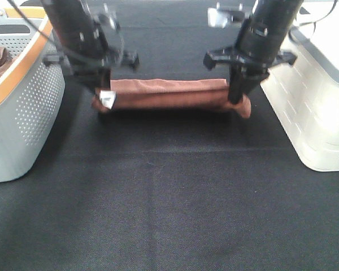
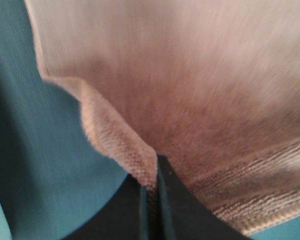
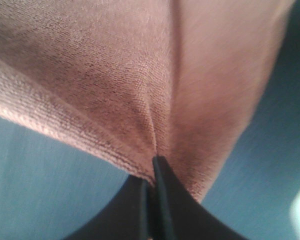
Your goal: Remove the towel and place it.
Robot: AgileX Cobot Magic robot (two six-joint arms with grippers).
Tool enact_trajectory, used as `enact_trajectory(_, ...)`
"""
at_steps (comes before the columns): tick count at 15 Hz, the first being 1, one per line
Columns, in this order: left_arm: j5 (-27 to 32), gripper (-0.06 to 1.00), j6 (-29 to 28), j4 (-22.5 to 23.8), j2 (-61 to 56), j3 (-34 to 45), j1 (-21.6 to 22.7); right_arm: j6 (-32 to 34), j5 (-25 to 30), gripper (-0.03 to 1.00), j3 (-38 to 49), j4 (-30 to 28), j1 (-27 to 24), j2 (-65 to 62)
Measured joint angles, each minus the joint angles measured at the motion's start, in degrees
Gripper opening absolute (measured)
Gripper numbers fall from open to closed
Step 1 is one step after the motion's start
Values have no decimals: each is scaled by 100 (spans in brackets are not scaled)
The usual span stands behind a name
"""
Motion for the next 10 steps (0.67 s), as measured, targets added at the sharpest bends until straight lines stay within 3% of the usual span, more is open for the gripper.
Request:
enact_trajectory(3,-46,0,0,115,-155,676,-286,0,29,0,682,172,0,0)
enact_trajectory(10,-195,3,0,-6,-372,1541,-338,0,-183,2,1444,516,0,-11)
